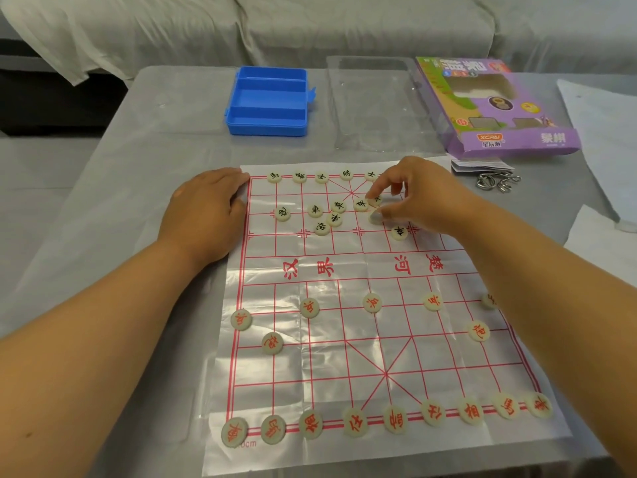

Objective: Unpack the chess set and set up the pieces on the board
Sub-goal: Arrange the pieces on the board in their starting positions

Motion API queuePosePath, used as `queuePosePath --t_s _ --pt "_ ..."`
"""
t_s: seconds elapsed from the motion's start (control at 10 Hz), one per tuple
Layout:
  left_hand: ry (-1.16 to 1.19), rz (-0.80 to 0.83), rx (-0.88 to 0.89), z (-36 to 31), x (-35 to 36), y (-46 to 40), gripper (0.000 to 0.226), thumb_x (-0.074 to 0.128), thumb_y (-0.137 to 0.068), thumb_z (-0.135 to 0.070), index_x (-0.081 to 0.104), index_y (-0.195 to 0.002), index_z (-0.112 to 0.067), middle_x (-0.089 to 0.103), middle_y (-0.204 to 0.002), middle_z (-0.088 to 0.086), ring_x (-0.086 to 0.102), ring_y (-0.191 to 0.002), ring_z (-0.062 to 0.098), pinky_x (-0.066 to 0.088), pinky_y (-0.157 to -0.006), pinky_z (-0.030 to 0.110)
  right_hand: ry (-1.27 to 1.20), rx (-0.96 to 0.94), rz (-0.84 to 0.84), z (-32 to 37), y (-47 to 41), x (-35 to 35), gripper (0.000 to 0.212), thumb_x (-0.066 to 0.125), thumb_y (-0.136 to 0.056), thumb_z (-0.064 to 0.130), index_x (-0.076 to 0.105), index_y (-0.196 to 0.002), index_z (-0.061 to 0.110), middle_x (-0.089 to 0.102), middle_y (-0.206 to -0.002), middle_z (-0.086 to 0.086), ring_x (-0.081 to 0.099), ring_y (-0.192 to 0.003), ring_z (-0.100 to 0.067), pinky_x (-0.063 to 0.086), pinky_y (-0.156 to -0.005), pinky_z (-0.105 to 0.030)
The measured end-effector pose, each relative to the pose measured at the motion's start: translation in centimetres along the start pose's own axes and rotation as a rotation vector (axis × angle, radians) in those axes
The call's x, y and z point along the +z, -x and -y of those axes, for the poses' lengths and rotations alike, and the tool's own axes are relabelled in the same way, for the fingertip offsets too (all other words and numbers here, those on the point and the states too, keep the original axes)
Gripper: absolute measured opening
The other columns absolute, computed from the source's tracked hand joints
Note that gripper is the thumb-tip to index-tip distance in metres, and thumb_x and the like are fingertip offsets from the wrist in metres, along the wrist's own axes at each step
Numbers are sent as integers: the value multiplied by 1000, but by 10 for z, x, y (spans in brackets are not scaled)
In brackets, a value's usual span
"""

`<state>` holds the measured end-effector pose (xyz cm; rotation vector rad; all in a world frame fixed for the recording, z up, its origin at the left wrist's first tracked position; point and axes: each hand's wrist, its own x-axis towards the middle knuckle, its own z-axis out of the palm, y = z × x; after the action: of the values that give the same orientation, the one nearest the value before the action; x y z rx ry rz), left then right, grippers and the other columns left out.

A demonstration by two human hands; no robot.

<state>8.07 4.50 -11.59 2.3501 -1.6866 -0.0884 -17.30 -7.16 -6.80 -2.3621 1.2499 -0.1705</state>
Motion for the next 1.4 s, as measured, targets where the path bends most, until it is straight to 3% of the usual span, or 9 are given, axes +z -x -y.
queuePosePath --t_s 0.1,0.3,0.4,0.7,0.9,1.0,1.1,1.4 --pt "-5 -2 -1 0 0 0 44 35 -101 -31 41 -142 -19 42 -148 1 36 -136 22 25 -114 41 -15 -42 -4 8 0 4 27 78 -72 34 70 -98 32 49 -89 8 45 -70 -6 33 -58 -16" --pt "-8 7 -18 -2 -1 0 45 35 -100 -32 39 -143 -21 40 -149 1 35 -137 22 24 -115 40 61 -130 36 29 -6 18 31 75 -72 40 69 -103 36 53 -99 4 48 -84 -11 44 -80 -30" --pt "-6 4 -13 -2 -1 0 45 35 -100 -32 40 -143 -21 41 -149 1 36 -136 22 25 -115 40 82 -145 34 33 -8 23 28 74 -75 38 70 -103 36 53 -100 5 49 -86 -11 46 -84 -33" --pt "-9 6 -15 -1 0 0 45 36 -100 -35 41 -142 -21 43 -147 1 38 -135 23 27 -113 42 93 -180 -30 25 -1 18 25 73 -77 37 70 -101 28 53 -98 4 47 -89 -12 42 -81 -29" --pt "-1 -7 2 -2 0 0 44 36 -100 -34 44 -141 -19 45 -145 3 40 -134 24 29 -112 43 -51 165 -433 -53 -9 -14 23 76 -74 32 72 -90 16 53 -74 3 50 -72 -16 39 -67 -28" --pt "-3 0 -9 -2 0 0 44 36 -100 -34 43 -141 -19 45 -146 3 40 -134 25 29 -111 43 12 287 -446 -77 -16 -19 22 76 -74 35 72 -90 20 66 -89 -4 61 -86 -21 48 -78 -35" --pt "-2 4 -6 -2 -1 0 44 36 -100 -35 43 -141 -19 45 -146 3 40 -134 25 30 -111 44 87 335 -435 -83 -21 -16 23 75 -75 38 74 -93 23 69 -98 -2 60 -98 -22 47 -86 -39" --pt "-1 14 -17 -1 0 -1 44 37 -100 -33 43 -141 -20 44 -146 2 39 -134 24 29 -112 44 128 383 -407 -84 -28 -14 28 73 -77 42 73 -99 25 68 -103 -1 58 -103 -23 45 -87 -39"
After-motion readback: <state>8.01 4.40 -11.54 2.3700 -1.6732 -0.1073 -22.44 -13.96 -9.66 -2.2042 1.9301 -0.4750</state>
